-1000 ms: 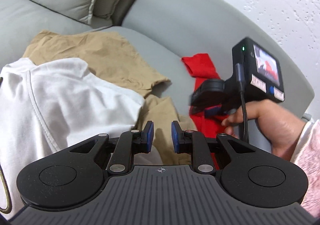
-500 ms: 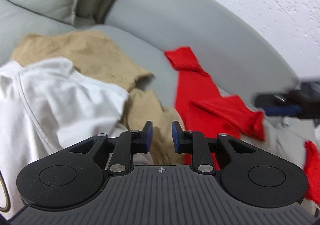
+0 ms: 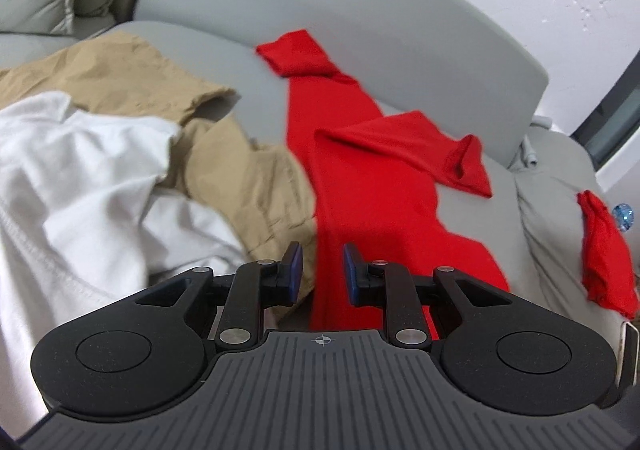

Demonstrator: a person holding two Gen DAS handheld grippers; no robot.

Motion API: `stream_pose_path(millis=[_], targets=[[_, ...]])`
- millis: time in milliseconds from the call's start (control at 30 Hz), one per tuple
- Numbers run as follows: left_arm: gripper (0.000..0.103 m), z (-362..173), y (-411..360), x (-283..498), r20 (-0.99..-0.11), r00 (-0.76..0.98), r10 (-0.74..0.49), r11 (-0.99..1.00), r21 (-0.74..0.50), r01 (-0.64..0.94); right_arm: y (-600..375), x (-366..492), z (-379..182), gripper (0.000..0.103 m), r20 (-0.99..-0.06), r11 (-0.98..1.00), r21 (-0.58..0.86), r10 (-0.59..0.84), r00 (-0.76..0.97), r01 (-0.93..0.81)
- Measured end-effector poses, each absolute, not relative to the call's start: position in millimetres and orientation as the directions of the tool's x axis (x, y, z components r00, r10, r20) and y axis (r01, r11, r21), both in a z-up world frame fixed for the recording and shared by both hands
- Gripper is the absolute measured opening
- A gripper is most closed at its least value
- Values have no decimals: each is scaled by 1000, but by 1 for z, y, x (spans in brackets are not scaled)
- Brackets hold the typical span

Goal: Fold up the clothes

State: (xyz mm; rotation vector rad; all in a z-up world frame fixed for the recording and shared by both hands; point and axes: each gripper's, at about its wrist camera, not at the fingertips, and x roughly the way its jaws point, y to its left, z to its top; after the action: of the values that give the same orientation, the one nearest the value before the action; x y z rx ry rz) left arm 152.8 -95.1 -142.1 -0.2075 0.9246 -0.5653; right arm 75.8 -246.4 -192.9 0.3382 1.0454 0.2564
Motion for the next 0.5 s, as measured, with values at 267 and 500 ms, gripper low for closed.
stream_pose_path(millis=[267,500], targets=[[23,-140,-112,162,-684,486,-543,830,-350,435,-233,71,-164,32,-797,934,305,358,486,-187],[30,-144,-161,205,-678,515,-525,829,-270,489,-322,107,-142,36,-739,957,277,157,655,82]])
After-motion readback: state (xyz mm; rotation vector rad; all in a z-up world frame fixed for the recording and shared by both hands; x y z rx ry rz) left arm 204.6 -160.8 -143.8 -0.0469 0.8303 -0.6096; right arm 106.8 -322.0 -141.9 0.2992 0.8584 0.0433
